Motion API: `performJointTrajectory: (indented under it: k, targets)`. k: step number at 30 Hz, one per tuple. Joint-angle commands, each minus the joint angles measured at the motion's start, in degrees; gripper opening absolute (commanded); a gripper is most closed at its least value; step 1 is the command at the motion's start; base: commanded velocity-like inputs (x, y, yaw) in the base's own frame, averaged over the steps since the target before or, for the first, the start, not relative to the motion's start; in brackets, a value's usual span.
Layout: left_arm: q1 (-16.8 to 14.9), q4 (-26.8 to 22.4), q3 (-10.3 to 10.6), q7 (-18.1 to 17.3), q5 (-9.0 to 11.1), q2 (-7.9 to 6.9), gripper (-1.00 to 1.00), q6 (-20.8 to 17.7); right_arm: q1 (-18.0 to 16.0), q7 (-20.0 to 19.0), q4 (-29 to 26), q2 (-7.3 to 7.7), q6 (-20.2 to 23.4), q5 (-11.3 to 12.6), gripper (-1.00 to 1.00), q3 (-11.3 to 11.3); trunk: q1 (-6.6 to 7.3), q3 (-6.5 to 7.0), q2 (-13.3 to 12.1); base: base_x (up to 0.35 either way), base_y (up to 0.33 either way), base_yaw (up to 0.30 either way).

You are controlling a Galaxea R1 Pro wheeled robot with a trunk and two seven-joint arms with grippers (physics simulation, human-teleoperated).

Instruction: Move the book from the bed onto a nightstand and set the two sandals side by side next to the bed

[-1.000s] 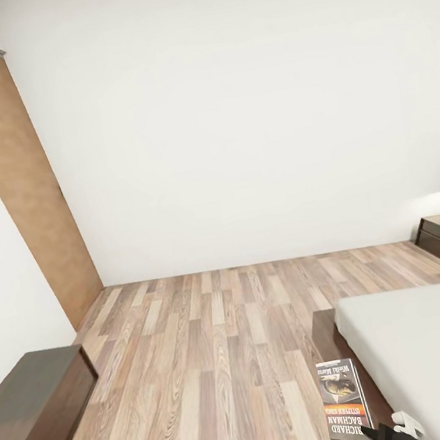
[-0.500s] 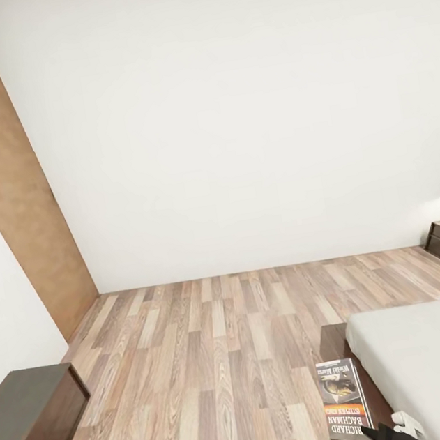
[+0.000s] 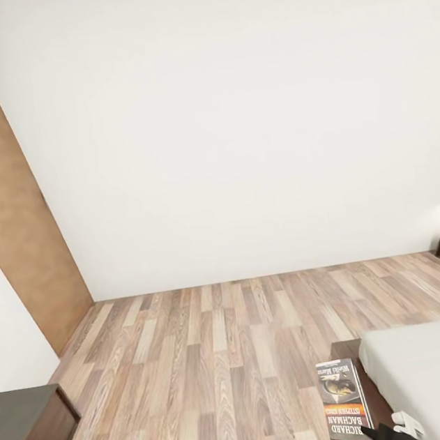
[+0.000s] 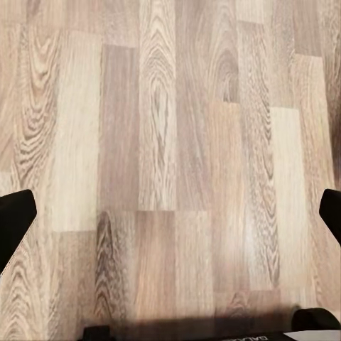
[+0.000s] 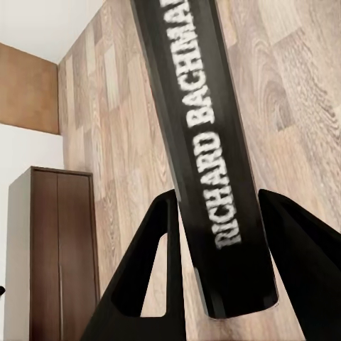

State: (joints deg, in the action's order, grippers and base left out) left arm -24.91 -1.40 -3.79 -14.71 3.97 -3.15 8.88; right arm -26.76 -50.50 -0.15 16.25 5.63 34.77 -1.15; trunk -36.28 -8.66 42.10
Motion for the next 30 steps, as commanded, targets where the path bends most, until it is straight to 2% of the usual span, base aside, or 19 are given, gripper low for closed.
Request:
performJointTrajectory:
  k: [1, 30]
  targets:
    - [-0.1, 0.1, -0.3, -0.4, 0.4, -0.01, 1.0, 0.0, 0.0, -0.2, 0.0, 0.01, 0.6, 0.6, -1.0, 0.1, -0.05, -0.09, 0.1, 0.333, 0.0, 0.0]
    - [-0.1, 0.1, -0.3, -0.4, 0.4, -0.01, 1.0, 0.0, 0.0, -0.3, 0.0, 0.01, 0.6, 0.6, -1.0, 0.1, -0.05, -0.09, 0.1, 0.333, 0.0, 0.0]
